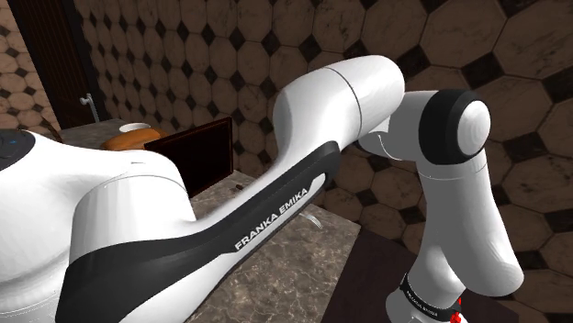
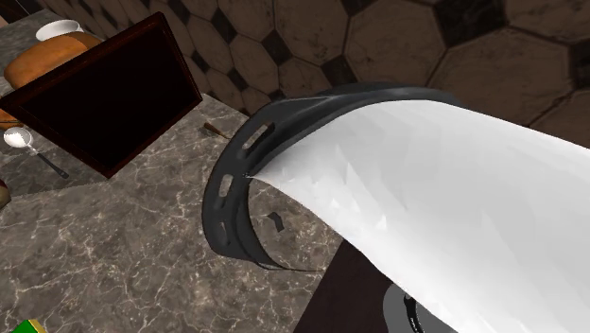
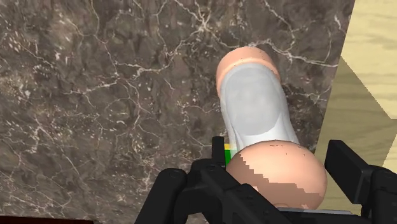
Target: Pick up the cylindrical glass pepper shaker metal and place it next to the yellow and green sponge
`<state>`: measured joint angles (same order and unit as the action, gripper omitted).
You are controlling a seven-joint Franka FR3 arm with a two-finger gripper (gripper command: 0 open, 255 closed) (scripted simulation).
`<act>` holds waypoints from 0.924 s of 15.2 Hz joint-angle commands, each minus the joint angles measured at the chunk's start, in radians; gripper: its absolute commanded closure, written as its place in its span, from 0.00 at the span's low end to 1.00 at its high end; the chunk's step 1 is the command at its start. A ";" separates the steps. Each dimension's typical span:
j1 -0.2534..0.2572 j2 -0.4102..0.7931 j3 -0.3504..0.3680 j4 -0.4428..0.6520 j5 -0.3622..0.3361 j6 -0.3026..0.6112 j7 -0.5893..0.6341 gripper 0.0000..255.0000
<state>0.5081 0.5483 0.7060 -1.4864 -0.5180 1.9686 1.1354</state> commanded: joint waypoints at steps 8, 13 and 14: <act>0.003 0.041 -0.023 -0.061 -0.038 0.093 0.032 1.00; 0.004 0.049 -0.028 -0.071 -0.045 0.109 0.038 1.00; 0.004 0.049 -0.028 -0.071 -0.045 0.109 0.038 1.00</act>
<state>0.5121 0.5972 0.6781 -1.5575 -0.5630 2.0767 1.1736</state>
